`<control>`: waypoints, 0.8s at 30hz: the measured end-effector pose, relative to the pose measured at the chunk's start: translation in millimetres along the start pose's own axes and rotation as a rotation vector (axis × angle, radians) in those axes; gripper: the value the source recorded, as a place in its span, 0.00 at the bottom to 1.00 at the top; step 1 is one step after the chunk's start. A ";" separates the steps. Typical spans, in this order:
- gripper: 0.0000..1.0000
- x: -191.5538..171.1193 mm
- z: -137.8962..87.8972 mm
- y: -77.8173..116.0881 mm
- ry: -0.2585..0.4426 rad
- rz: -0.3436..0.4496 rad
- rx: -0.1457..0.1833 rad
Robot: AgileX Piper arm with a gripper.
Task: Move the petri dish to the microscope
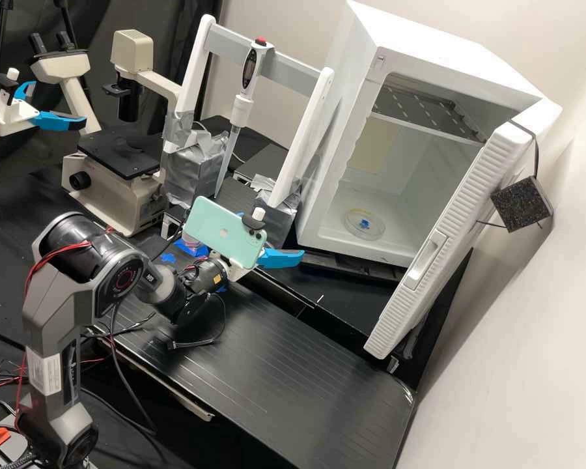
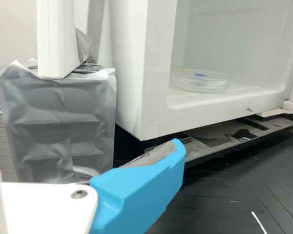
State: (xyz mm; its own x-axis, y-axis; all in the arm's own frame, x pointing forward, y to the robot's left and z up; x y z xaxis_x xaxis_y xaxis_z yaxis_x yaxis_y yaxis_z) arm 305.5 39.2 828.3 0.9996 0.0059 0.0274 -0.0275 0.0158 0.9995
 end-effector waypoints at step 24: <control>1.00 -32.5 61.3 60.3 0.024 0.194 0.073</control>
State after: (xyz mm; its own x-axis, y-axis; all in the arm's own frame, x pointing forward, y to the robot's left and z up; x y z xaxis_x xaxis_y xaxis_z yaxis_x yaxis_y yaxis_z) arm 271.8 -21.3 888.7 0.9752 0.0259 0.2197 -0.2178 -0.0604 0.9741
